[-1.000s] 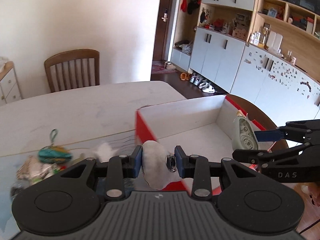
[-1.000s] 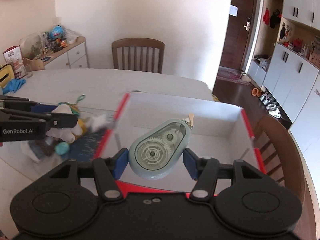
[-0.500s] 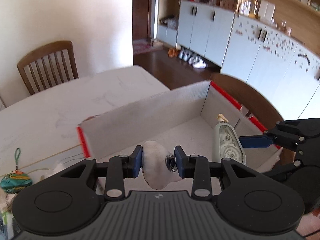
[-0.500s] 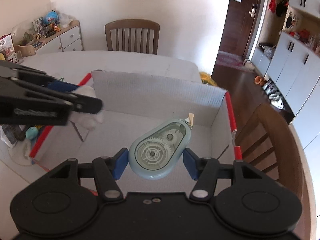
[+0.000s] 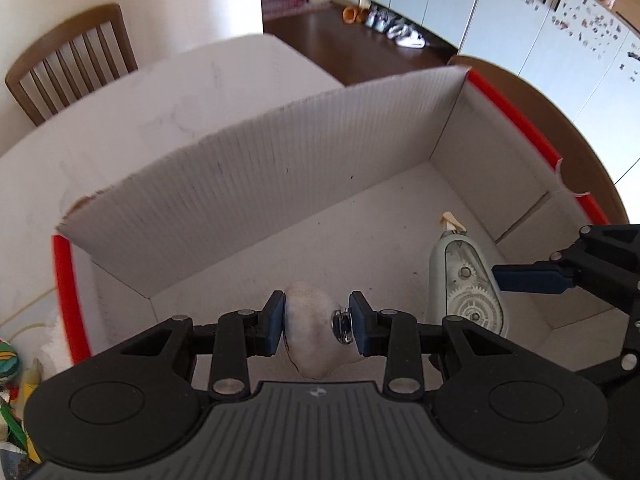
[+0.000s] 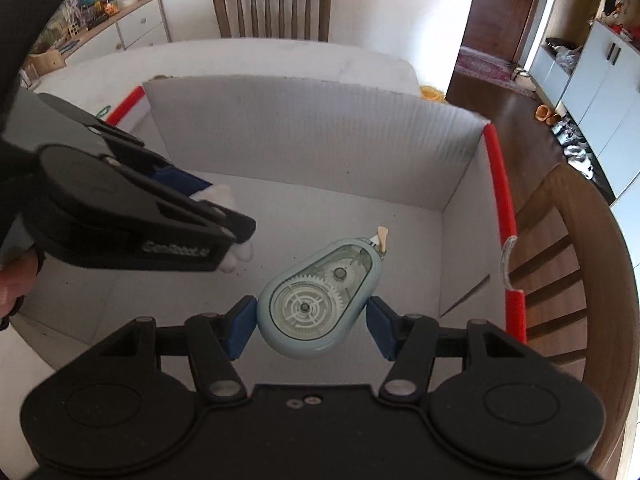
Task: Organize objects
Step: 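Carry both items into the red box and open both tools to release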
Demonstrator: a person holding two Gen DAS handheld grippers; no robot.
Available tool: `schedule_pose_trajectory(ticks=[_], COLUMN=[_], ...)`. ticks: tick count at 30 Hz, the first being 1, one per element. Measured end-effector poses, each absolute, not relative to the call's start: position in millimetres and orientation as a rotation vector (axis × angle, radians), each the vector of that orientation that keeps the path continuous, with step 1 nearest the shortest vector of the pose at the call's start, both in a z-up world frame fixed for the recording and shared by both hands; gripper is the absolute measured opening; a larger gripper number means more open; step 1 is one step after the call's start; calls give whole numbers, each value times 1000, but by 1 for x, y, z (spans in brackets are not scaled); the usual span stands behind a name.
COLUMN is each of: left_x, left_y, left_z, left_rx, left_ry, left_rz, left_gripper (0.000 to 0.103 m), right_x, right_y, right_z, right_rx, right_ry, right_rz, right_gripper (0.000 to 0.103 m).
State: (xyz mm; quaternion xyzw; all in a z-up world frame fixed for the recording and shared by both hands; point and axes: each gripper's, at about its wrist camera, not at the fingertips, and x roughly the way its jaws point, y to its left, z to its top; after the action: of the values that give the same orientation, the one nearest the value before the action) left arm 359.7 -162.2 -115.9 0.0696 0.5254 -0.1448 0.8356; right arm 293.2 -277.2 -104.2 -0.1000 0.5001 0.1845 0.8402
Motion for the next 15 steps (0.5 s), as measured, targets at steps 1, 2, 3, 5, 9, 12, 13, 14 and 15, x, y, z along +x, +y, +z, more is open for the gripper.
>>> schedule_pose_trajectory(ticks=[1,2,3,5,9,12,13,14,15], left_x=[361,362,363,365,370,371,371,370,370], left_y=[-162,-162,-162,-161,-162,-160,-159,-158,-157], left_z=[-118,-120,-121,-126,-133,-134,-134,-135,-135], left_rx=[144,140,137,136,138,134,131,127,125], left_ry=[1124,1133,1143,1165,1215,1222,1224,1228,1230], left_rz=[-306,-304,-303,-301,-293,-294,-294,-293,-292], left_gripper=[34,34,34,34,34,35,35,35,35], right_x=[295,296,297,299,301,302,303,302,303], right_y=[-277,-277,-277,-276,-276,-273,-273,-273,-273], right_z=[-106,-108,-110,-113,-114,-118,-119,-119,-120], right_rx=[-211,-213,-216,-227,-230,-238,-236,-235,-238], right_ry=[1069,1084,1097,1108,1146,1194,1209,1214,1219], right_rz=[393,400,404,399,422,426,430,426,424], right_gripper=[58,58,58,58,58,59,59,58,57])
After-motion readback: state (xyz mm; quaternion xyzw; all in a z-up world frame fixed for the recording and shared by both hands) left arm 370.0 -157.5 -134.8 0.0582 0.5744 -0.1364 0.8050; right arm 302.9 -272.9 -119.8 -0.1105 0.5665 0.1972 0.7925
